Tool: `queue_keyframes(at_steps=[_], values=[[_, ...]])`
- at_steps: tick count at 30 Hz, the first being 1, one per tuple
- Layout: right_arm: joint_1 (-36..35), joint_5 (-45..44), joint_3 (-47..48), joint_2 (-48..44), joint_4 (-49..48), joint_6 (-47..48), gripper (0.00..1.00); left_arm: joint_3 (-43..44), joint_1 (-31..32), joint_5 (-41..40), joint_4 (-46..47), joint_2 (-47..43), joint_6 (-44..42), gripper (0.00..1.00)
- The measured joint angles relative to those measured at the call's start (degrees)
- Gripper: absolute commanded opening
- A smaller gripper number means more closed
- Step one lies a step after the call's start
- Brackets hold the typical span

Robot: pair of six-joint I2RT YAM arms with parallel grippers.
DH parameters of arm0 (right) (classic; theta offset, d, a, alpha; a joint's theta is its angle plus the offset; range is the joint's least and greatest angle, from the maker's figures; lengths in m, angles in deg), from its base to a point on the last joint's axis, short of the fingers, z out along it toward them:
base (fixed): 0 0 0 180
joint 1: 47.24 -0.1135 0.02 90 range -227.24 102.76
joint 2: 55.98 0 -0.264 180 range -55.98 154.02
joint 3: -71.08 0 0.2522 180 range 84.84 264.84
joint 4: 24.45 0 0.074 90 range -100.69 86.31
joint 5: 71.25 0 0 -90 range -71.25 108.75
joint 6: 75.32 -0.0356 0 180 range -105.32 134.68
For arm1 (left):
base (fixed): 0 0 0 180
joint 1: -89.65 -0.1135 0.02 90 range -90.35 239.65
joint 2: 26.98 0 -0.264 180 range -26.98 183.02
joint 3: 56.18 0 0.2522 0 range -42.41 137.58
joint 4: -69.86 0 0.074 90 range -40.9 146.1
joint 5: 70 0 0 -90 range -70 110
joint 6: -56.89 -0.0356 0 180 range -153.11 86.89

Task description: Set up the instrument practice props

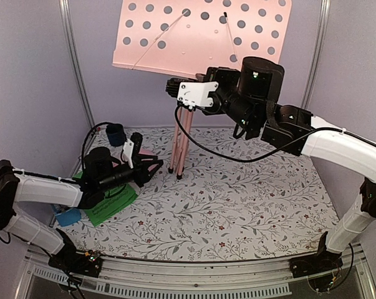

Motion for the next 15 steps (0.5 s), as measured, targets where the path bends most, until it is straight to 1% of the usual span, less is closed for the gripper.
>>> queue_keyframes(at_steps=[4, 6, 8, 15], values=[[-0.3, -0.2, -0.5, 0.6, -1.2, 1.2, 0.0, 0.0, 1.7, -2.5, 4.2, 4.1, -2.9, 0.12], [-0.5, -0.3, -1.0, 0.7, -1.4, 1.4, 0.0, 0.0, 2.7, -3.9, 6.5, 6.3, -4.2, 0.08], [-0.5, -0.5, -1.3, 1.2, -1.4, 1.6, 0.0, 0.1, 3.5, -5.2, 9.1, 8.4, -5.3, 0.06], [-0.8, -0.4, -2.3, 3.0, -1.2, 2.2, 0.0, 2.9, 6.1, -9.6, 15.1, 15.5, -7.5, 0.05]])
